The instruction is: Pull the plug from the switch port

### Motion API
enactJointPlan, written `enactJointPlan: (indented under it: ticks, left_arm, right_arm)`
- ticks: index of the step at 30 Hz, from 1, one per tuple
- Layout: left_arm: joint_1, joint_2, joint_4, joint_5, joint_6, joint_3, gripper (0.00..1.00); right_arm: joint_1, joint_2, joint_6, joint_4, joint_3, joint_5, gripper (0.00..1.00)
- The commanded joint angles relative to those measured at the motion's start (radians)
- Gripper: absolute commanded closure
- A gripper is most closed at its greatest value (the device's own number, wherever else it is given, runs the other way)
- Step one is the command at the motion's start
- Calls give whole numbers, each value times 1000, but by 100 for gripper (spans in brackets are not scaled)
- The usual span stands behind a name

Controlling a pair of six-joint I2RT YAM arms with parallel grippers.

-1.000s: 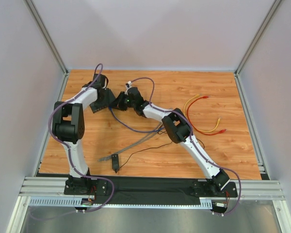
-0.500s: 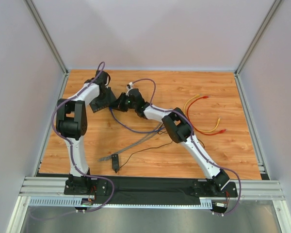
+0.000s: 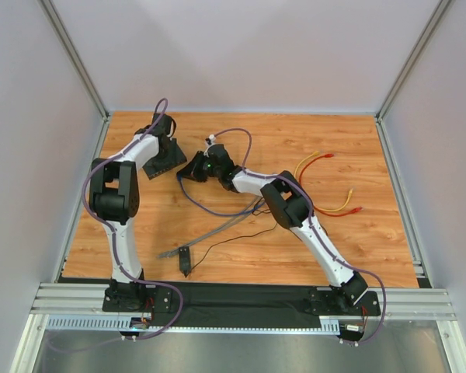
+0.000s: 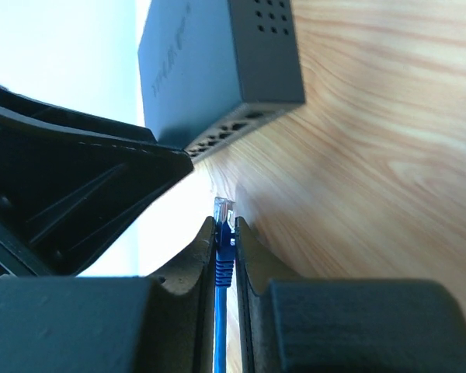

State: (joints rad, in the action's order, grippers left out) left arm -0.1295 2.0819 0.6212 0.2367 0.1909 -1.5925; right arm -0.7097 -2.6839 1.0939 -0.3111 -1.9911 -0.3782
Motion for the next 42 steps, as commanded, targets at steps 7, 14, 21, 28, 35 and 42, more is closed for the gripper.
enactJointPlan:
  ticks: [7, 14, 21, 28, 35, 42]
  left_arm:
    - [34, -144, -143, -73, 18, 167, 36]
    - [48, -229, -238, -119, 31, 252, 36]
    - [62, -269, -271, -137, 39, 298, 35]
    - [70, -281, -284, -157, 47, 312, 35]
    - [77, -281, -290, -177, 51, 319, 34]
    - [77, -299, -307, -194, 59, 335, 35]
  right_arm:
    - [76, 183, -92, 145, 208, 154, 100]
    - [124, 367, -181, 179, 360, 231, 100]
    - [243, 528, -227, 262, 517, 379, 100]
    - [389, 581, -193, 279, 609, 486, 100]
    - [495, 526, -302, 345, 485, 536, 100]
    - [598, 471, -428, 345, 379, 527, 96]
